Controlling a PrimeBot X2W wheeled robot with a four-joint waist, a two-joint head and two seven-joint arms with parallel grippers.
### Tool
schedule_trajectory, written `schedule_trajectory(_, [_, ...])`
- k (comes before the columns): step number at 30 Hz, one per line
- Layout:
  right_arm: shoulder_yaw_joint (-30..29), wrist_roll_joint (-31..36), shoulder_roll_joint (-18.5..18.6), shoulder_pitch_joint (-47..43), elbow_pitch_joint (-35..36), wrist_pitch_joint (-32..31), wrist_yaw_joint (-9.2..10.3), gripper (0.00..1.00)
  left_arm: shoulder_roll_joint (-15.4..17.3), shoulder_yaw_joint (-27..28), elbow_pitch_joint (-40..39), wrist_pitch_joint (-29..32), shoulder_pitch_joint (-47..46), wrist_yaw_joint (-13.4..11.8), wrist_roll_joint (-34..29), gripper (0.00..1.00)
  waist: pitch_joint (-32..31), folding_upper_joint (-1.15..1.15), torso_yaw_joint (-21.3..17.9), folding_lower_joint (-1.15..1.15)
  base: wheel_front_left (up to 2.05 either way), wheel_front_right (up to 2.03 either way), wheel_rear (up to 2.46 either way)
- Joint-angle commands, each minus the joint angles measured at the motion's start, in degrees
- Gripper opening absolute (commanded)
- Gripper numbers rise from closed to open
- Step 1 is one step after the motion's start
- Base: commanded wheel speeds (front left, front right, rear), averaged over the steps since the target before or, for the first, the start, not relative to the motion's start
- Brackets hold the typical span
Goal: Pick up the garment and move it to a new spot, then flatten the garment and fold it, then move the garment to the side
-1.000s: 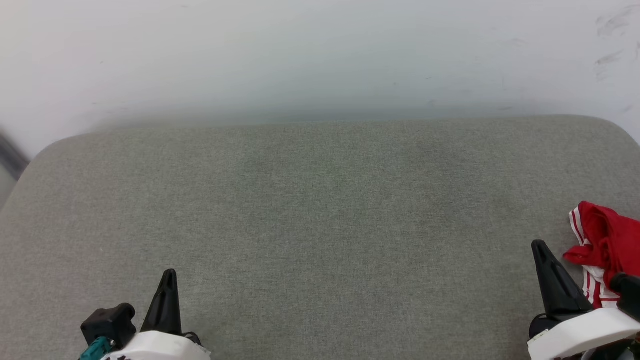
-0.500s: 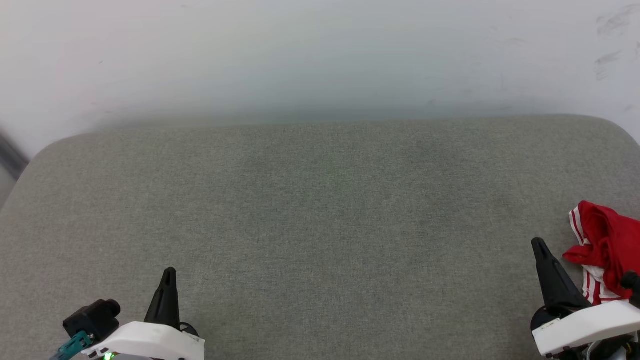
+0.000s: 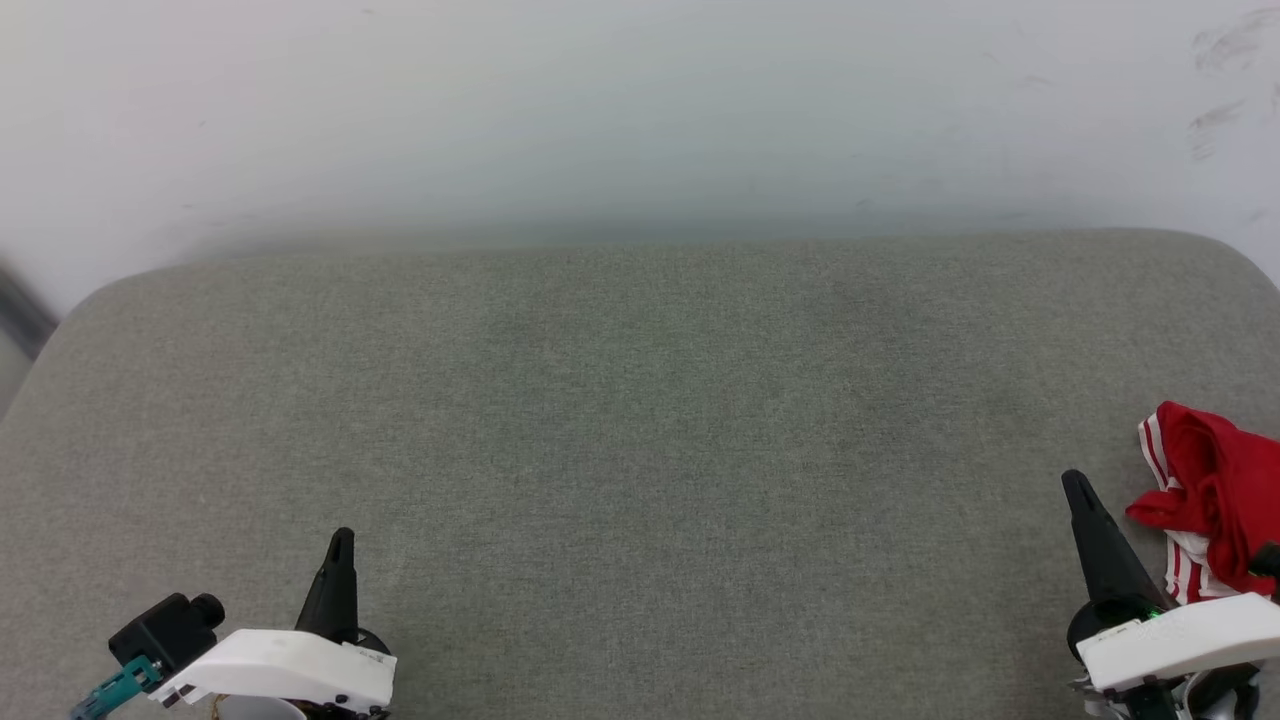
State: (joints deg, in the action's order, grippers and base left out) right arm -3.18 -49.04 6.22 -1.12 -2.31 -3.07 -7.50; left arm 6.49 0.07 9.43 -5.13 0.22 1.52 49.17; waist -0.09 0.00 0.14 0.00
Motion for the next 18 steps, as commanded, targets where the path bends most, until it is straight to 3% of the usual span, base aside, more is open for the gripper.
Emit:
schedule_trajectory(1, [-0.2,-1.5,-0.1,1.7,0.2,-0.1,0.00,0.00,0.0,0.5,-0.5,0.4,-1.5,0.4,1.4,0.00,0.0,0.00,0.0,0.00,0.00,0.00,0.00])
schedule_trajectory(18, [-0.9,-12.9,-0.8,3.3,-3.0,-0.9,0.00,0.00,-0.9,2.1,0.9,3.5,-3.0,1.9,12.5,0.00,0.1,0.00,0.0,0.00,0.00,0.00,0.00])
